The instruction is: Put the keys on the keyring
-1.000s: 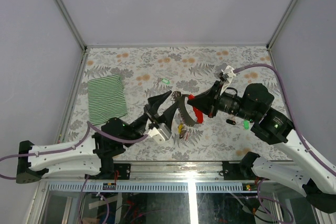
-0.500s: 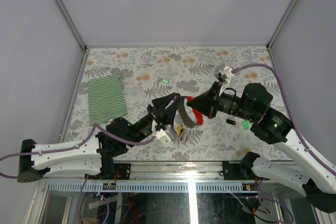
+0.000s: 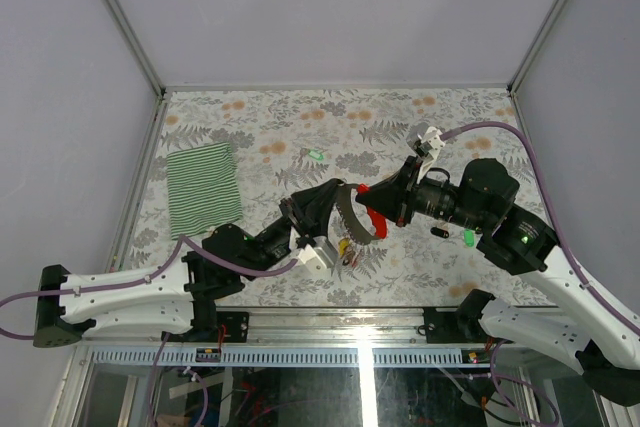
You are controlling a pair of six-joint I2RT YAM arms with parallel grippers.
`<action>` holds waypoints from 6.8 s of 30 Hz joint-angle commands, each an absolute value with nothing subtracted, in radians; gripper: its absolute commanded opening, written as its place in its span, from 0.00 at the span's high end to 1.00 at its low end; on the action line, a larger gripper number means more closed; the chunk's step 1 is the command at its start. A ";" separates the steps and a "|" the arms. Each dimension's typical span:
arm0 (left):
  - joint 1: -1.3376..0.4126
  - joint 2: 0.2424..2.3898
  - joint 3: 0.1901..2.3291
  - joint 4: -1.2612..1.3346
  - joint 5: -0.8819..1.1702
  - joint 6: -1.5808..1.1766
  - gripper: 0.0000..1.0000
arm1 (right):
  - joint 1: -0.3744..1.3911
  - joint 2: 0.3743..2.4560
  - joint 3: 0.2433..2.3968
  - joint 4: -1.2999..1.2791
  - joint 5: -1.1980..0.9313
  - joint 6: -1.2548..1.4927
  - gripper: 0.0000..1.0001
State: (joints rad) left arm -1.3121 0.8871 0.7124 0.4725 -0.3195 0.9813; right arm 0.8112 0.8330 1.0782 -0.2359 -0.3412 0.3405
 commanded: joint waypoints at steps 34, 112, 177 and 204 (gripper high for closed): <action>-1.317 0.919 0.796 0.685 -0.504 0.428 1.00 | 0.808 0.735 0.994 -0.023 -0.431 0.024 1.00; -1.318 0.652 0.572 0.382 0.007 0.076 0.57 | 0.810 0.553 1.058 -0.632 -0.460 -1.214 1.00; -1.317 0.936 0.509 1.036 0.000 -0.030 0.50 | 0.810 0.512 1.020 -0.469 -0.623 -1.155 1.00; -1.316 0.972 0.545 1.040 -0.067 -0.050 0.64 | 0.810 0.514 1.020 -0.480 -0.616 -1.151 1.00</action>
State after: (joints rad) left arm -1.3193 0.9668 0.5068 0.9668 -0.0170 -0.0380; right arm 0.8051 0.5224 1.0130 -0.5404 -0.5938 -1.1542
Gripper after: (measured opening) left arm 0.374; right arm 0.058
